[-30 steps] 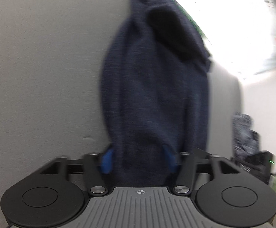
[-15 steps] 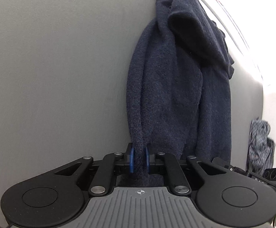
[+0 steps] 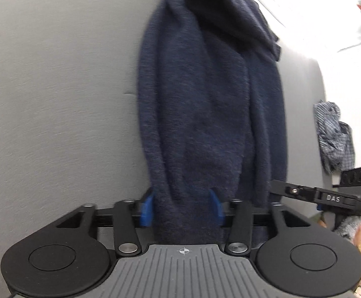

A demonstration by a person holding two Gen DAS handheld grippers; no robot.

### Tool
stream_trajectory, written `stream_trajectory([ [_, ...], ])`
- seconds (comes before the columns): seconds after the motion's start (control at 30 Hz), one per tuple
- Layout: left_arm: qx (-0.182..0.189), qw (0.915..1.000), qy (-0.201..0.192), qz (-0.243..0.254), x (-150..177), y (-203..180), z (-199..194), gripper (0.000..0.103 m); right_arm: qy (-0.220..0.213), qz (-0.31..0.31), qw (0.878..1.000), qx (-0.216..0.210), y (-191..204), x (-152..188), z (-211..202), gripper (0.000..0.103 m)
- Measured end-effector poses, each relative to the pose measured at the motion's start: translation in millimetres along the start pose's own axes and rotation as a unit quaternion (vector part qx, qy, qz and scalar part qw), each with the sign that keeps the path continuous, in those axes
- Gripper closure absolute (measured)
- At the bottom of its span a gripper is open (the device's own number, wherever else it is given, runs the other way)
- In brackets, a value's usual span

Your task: Fold clothes

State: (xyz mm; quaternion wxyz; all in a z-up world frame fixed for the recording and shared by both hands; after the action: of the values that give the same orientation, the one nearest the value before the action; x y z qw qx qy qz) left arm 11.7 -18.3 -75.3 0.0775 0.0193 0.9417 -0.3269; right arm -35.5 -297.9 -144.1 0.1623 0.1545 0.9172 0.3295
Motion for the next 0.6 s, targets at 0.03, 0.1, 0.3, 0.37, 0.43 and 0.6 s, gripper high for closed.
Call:
stream_trajectory([
  [0.03, 0.002, 1.0, 0.003, -0.001, -0.7, -1.0, 3.0, 0.019, 0.001, -0.002, 1.0, -0.001, 2.5, 1.9, 0.7, 0.063],
  [0.1, 0.018, 0.9989, 0.038, -0.019, 0.4, -4.5, 1.7, 0.019, 0.001, -0.007, 1.0, 0.001, 6.4, 6.2, 0.9, 0.063],
  [0.3, 0.013, 0.995, 0.019, -0.097, 4.0, 13.0, -4.4, 0.054, 0.002, 0.009, 1.0, -0.016, 11.0, 22.4, 9.8, 0.063],
  [0.37, 0.009, 0.9891, 0.023, -0.145, 5.6, 27.1, -5.6, 0.078, 0.002, 0.0, 1.0, -0.011, 14.1, 25.7, 13.5, 0.065],
  [0.43, 0.017, 0.9731, 0.037, -0.227, 7.6, 43.8, -2.3, 0.085, -0.004, 0.019, 1.0, 0.005, 13.0, 25.2, 15.7, 0.074],
  [0.6, 0.009, 0.9612, 0.057, -0.27, 4.9, 42.5, -1.7, 0.089, -0.022, 0.069, 0.997, -0.009, 18.4, 22.9, 2.7, 0.083],
])
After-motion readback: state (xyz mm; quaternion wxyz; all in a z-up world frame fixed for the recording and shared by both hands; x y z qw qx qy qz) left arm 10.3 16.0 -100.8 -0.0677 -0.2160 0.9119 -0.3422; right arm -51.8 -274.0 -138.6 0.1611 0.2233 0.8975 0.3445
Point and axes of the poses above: each gripper's, at about its wrist camera, not at the fingertips, and z roughly the way its jaws point, y to its left, x to its underside, the point moved 7 cm from there along z, roughly the way its jaws point, and after that the axes turned 6 degrees about -y, right-handed, at the moved point
